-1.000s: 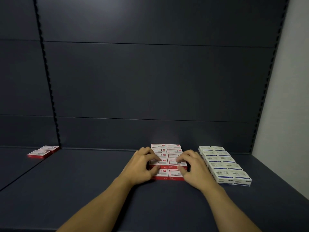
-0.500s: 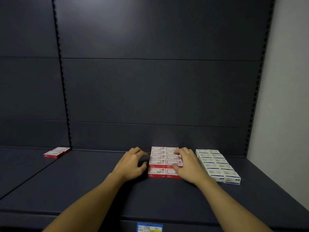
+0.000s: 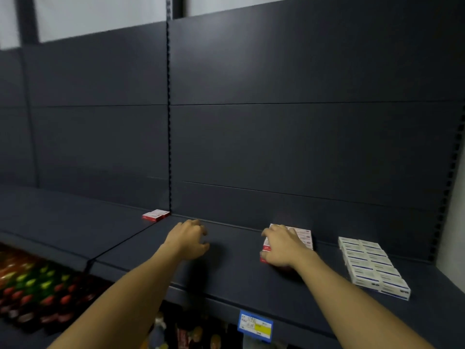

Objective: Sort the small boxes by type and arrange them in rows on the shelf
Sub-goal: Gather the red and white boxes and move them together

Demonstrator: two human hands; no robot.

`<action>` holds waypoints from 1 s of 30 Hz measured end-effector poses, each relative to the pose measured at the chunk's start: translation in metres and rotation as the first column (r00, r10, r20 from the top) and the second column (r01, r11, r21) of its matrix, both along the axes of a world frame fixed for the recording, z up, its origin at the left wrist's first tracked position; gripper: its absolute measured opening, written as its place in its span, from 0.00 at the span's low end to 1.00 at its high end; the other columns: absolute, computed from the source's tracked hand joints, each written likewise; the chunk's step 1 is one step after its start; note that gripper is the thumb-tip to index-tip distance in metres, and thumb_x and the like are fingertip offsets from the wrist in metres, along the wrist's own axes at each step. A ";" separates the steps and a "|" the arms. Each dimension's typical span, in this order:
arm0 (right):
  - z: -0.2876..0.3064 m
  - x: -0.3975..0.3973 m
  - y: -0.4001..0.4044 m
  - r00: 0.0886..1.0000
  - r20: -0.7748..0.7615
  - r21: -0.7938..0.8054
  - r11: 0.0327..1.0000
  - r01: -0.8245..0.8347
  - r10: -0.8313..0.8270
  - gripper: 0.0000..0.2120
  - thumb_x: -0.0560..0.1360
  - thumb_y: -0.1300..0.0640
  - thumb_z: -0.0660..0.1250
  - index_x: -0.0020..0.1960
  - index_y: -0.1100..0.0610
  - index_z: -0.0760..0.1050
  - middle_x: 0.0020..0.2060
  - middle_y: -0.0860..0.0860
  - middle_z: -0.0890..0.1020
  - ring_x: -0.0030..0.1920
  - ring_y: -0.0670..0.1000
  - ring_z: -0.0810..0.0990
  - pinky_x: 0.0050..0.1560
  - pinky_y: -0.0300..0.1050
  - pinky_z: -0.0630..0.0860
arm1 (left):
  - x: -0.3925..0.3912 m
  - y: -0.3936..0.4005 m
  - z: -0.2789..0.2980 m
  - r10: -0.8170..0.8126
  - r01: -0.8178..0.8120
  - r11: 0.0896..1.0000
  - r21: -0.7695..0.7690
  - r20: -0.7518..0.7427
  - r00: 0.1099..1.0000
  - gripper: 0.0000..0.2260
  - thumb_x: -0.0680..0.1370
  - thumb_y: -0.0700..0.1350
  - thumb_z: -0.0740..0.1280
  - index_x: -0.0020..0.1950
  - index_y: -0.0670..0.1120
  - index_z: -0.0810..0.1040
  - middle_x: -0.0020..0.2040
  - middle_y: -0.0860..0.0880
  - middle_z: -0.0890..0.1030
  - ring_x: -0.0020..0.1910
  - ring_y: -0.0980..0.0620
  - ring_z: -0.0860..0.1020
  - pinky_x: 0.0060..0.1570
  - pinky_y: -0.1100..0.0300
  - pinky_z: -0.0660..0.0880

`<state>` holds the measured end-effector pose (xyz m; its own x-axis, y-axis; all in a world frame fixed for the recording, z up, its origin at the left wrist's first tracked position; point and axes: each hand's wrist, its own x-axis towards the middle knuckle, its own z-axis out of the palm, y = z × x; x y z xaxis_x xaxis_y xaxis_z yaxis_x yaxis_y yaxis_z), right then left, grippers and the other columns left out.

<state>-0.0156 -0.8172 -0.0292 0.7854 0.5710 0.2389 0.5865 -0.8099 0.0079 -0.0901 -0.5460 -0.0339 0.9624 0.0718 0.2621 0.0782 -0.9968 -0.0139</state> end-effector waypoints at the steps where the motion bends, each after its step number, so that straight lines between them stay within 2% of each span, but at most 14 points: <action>1: 0.000 -0.003 0.009 1.000 0.009 -0.015 1.000 -0.019 0.019 0.28 0.74 0.42 0.65 0.71 0.53 0.69 0.65 0.52 0.73 0.67 0.56 0.69 0.69 0.54 0.64 | -0.008 0.004 0.000 0.017 -0.017 1.000 0.001 -0.006 1.000 0.22 0.79 0.57 0.63 0.71 0.50 0.74 0.71 0.49 0.72 0.68 0.46 0.71 0.66 0.52 0.68; 9: 0.002 -0.029 0.085 0.989 0.035 -0.078 0.987 -0.138 0.141 0.28 0.76 0.43 0.64 0.72 0.56 0.67 0.67 0.53 0.71 0.67 0.56 0.68 0.68 0.54 0.64 | -0.061 0.057 0.005 0.147 -0.145 0.988 0.046 -0.041 0.988 0.21 0.80 0.55 0.64 0.72 0.50 0.73 0.70 0.48 0.72 0.67 0.46 0.72 0.64 0.51 0.69; 14: 0.008 -0.039 0.130 0.986 0.046 -0.085 0.984 -0.158 0.162 0.27 0.77 0.43 0.64 0.70 0.56 0.68 0.65 0.54 0.72 0.66 0.56 0.69 0.68 0.55 0.65 | -0.082 0.105 0.011 0.200 -0.198 0.979 0.036 -0.039 0.979 0.21 0.80 0.55 0.63 0.72 0.50 0.73 0.72 0.48 0.71 0.68 0.46 0.72 0.64 0.52 0.70; 19: 0.013 -0.050 0.180 0.986 0.041 -0.076 0.984 -0.159 0.163 0.26 0.77 0.44 0.64 0.70 0.56 0.68 0.65 0.54 0.72 0.66 0.56 0.69 0.68 0.55 0.65 | -0.096 0.153 0.016 0.209 -0.207 0.977 0.049 -0.047 0.977 0.19 0.80 0.54 0.62 0.69 0.50 0.75 0.67 0.48 0.74 0.64 0.47 0.73 0.61 0.52 0.71; 30: 0.007 -0.065 0.280 0.992 0.049 -0.032 0.993 -0.111 0.112 0.24 0.77 0.46 0.64 0.69 0.56 0.69 0.65 0.53 0.73 0.66 0.56 0.69 0.68 0.54 0.65 | -0.108 0.255 0.010 0.177 -0.176 0.984 0.040 -0.027 0.984 0.20 0.80 0.53 0.62 0.71 0.50 0.74 0.70 0.49 0.73 0.66 0.46 0.73 0.64 0.51 0.71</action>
